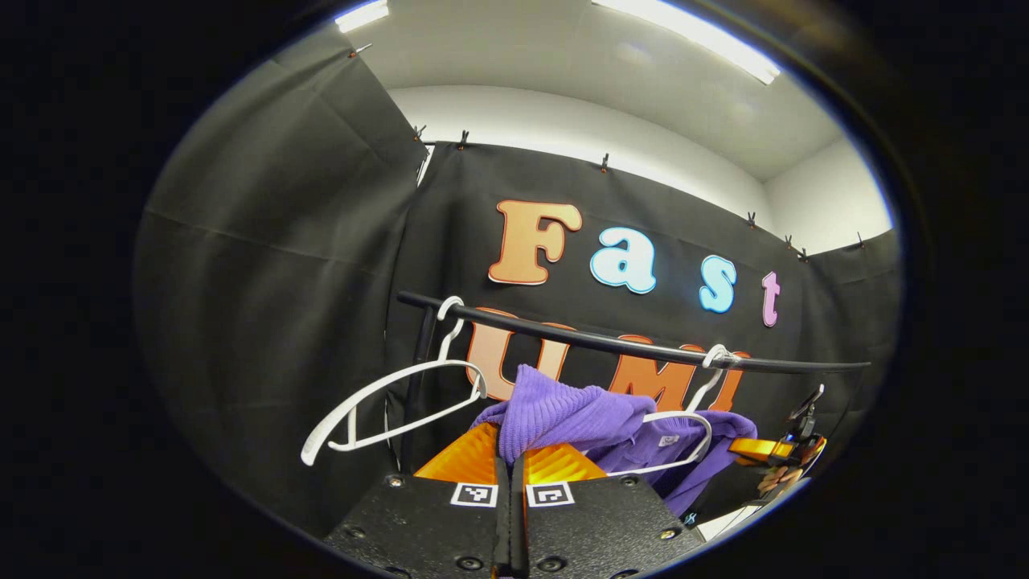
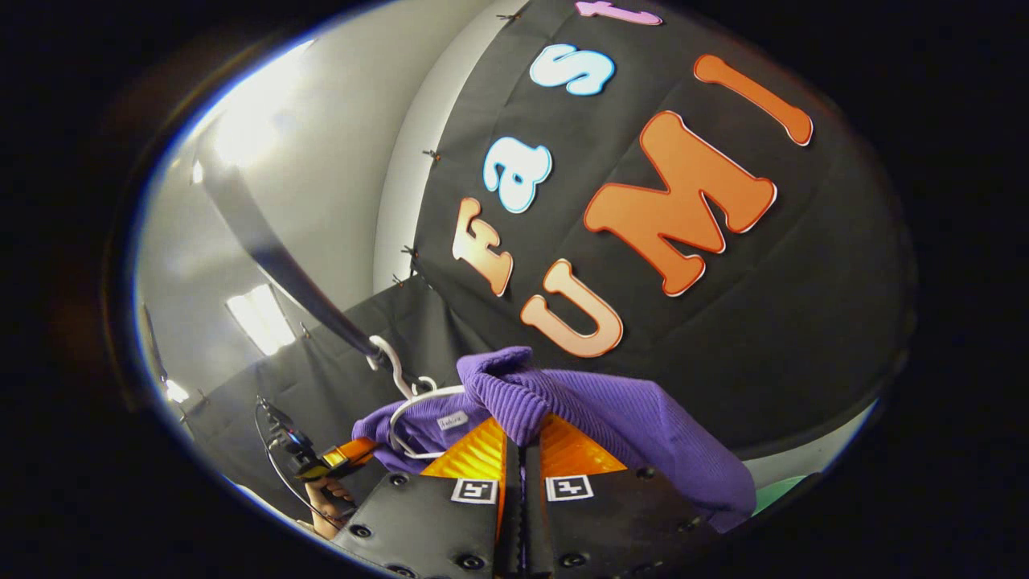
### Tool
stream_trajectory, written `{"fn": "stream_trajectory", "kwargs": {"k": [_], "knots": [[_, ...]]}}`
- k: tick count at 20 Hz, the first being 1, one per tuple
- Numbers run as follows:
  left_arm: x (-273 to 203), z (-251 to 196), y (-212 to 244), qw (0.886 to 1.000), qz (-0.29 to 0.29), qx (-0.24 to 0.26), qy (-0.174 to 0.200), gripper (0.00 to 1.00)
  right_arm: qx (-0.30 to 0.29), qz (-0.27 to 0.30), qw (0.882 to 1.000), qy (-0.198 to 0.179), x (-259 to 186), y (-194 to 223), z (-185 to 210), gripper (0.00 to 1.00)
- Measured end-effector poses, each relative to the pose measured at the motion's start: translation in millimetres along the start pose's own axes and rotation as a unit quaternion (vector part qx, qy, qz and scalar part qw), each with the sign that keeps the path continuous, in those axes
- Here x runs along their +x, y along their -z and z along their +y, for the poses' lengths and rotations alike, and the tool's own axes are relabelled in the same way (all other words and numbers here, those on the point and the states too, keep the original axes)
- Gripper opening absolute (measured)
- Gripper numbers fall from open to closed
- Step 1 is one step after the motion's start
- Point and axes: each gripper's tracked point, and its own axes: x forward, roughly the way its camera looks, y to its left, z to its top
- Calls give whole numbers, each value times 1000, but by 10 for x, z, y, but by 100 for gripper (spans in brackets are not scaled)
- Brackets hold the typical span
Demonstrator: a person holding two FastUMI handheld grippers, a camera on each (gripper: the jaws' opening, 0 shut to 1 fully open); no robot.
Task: Grasp the clothes on the hanger with both hands and then place them into the laundry hamper below.
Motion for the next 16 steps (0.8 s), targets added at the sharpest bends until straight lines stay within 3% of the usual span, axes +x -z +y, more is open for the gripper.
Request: {"fn": "stream_trajectory", "kwargs": {"k": [7, 16], "knots": [[269, 216, 278, 1000, 24, 2, -16, 0, -6, -36, 998, 50, 191, -337, -368, 8], [278, 505, 1162, 994, 102, -16, -48, 0, -31, -11, 989, 142, 64, -77, -1024, 9]]}}
